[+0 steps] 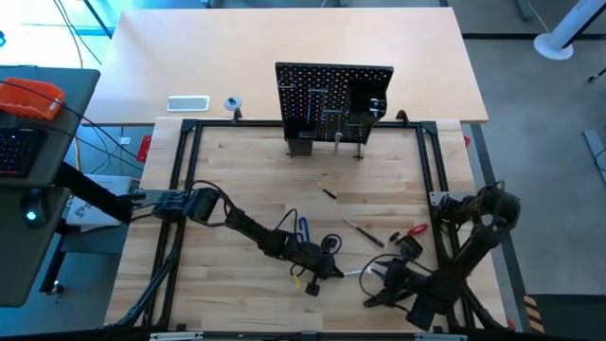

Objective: Hang tools onto peg board
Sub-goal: Hang the wrench on the pegboard

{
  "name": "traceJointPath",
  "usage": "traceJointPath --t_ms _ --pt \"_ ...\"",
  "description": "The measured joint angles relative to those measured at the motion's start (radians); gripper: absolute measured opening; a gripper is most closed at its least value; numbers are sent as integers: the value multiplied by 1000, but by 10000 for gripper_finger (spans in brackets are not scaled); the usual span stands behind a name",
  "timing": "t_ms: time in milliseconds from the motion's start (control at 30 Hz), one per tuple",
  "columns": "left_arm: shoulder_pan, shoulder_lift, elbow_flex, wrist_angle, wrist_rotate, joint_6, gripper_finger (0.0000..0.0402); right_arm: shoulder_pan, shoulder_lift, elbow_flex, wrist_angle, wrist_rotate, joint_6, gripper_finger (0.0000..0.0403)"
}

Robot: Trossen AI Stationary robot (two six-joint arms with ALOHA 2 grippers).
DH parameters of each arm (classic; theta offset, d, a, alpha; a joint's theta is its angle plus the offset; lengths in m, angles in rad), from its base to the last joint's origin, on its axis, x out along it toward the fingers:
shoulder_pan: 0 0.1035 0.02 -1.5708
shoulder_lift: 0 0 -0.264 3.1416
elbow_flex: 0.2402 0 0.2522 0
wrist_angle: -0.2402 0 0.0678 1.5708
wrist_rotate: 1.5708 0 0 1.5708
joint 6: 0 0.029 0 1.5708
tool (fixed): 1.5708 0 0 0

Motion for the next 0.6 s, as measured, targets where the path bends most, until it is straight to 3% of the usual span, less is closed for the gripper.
traceJointPath --t_ms 133,233,367,533,600 --pt "0 1 -1 1 0 0 1 33 -5 0 -22 -50 119 121" --pt "1 1 -2 4 1 0 1 28 13 -12 85 -47 96 137" --pt "1 1 -3 5 2 0 1 -19 28 -18 214 -52 -127 160" --pt "2 1 -3 5 21 0 0 -90 28 25 160 -54 -358 169" --pt "1 1 -3 5 21 0 0 -124 28 29 152 -115 -435 169"
